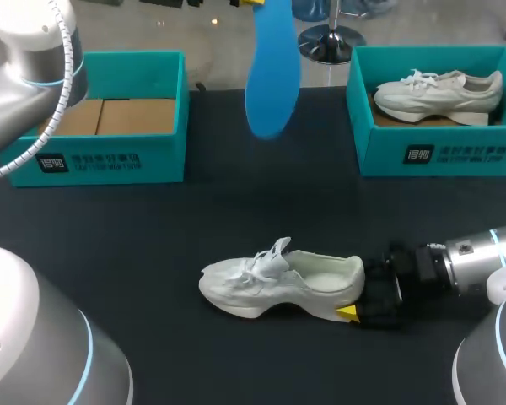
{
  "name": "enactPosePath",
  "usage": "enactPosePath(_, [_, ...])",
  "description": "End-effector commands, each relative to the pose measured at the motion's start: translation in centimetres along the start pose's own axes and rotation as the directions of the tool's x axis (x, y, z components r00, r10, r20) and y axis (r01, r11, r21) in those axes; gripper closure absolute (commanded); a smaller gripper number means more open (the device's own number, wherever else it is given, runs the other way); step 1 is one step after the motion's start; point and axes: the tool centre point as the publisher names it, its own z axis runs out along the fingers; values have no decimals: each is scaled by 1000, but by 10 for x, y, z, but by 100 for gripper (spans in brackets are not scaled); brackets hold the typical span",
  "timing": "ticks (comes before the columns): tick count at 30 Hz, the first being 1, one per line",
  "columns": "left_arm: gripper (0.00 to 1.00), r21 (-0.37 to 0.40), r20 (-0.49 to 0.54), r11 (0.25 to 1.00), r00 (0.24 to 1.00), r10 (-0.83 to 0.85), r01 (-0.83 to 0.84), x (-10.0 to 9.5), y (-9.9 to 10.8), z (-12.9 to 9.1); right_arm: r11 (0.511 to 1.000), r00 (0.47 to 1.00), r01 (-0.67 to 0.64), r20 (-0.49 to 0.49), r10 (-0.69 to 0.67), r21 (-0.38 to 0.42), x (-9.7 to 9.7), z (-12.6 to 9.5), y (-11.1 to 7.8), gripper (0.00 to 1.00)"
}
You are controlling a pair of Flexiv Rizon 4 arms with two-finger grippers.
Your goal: Take the shoe out of the shoebox, open the shoe tongue, remove and reinsert the insole, then place the shoe into the shoebox
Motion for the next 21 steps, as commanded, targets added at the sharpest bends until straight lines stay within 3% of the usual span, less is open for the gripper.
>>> enactPosePath(1, [100,28,-1,1000,1000,-6,6,-7,-5,-5,1000,1000,-1,0,1,3,1,3,-7,100])
enactPosePath(16, [100,30,-39,998,997,-60,61,-12,-6,-15,1000,1000,-1,0,1,3,1,3,-7,100])
enactPosePath(17, [100,30,-39,998,997,-60,61,-12,-6,-15,1000,1000,-1,0,1,3,1,3,-7,91])
enactPosePath(18, [100,30,-39,998,997,-60,61,-12,-6,-15,1000,1000,-1,0,1,3,1,3,-7,67])
enactPosePath(19, [100,30,-39,998,997,-60,61,-12,-6,-15,1000,1000,-1,0,1,3,1,3,-7,27])
enactPosePath(20, [100,30,-39,998,997,-60,61,-12,-6,-15,1000,1000,-1,0,1,3,1,3,-7,0])
enactPosePath(21, [100,30,-39,998,997,-60,61,-12,-6,-15,1000,1000,-1,0,1,3,1,3,-7,0])
